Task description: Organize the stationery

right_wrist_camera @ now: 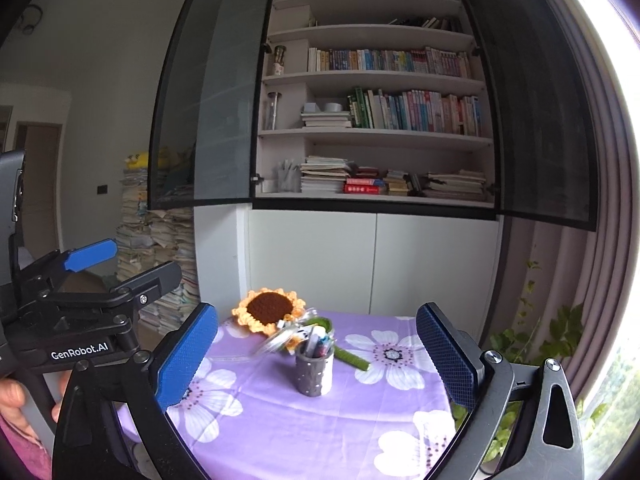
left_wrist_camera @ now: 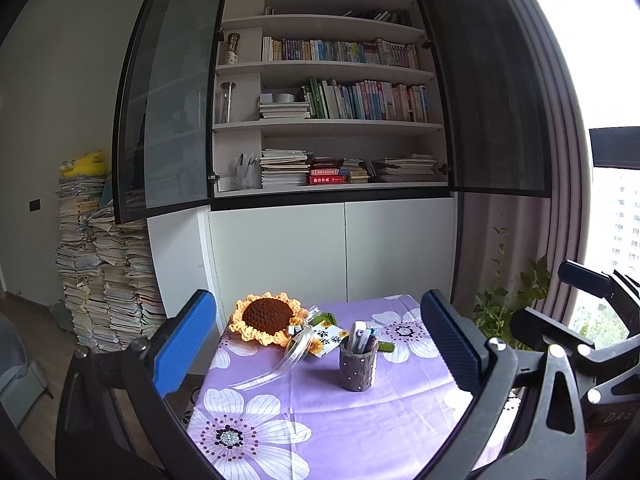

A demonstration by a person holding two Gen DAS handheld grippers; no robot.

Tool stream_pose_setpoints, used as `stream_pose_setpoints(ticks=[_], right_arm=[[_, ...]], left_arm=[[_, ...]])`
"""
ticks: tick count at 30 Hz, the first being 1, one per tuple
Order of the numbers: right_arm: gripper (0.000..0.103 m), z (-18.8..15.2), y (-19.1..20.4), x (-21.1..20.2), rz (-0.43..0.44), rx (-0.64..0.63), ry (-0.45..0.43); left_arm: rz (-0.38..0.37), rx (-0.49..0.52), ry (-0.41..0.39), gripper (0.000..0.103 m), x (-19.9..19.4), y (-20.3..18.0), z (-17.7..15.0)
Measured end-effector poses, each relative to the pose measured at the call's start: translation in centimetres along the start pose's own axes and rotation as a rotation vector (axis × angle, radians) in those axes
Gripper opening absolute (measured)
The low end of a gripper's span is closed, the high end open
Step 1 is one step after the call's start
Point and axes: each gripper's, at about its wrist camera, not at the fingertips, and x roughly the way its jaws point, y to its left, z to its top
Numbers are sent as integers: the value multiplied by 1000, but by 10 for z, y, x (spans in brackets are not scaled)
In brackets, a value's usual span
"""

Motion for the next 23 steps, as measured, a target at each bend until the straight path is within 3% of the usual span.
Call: stream_pose_setpoints(ticks=[7,23], right_arm=[[100,-5,3,-2,24,12,16],[100,-13,3,-7,38,33,30]], left_arm=[[23,-18,-24,102,-7,3,-1],[14,-20,5,102,-11,1,-6]])
